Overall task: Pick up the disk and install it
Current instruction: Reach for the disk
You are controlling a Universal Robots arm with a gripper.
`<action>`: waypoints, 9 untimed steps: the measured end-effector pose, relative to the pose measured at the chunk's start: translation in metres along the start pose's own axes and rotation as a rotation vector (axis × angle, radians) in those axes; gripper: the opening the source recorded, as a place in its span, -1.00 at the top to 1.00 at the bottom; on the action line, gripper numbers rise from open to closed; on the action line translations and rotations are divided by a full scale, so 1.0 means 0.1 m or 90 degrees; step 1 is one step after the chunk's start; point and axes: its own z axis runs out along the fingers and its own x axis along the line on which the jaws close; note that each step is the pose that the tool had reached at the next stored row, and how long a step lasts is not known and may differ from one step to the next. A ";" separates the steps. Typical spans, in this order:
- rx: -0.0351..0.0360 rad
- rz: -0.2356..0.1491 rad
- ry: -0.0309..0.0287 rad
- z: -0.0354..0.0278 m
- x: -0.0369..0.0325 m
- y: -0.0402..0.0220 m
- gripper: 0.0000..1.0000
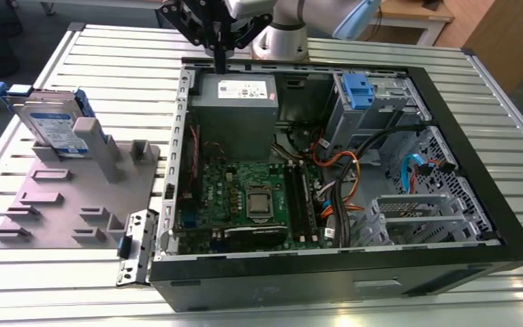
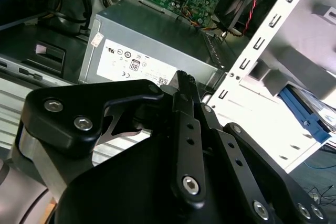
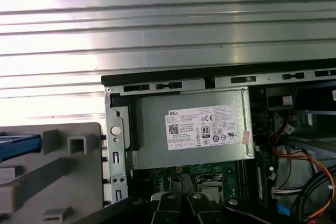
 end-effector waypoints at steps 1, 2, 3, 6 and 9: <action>0.0000 0.000 0.0000 0.000 0.004 0.000 0.79; 0.0001 0.000 0.0000 -0.001 0.006 0.000 0.79; 0.0000 0.000 0.0000 0.000 0.007 0.000 0.79; 0.0000 0.000 0.0000 0.000 0.009 -0.001 0.79; 0.0000 0.000 0.0000 0.000 0.009 -0.001 0.79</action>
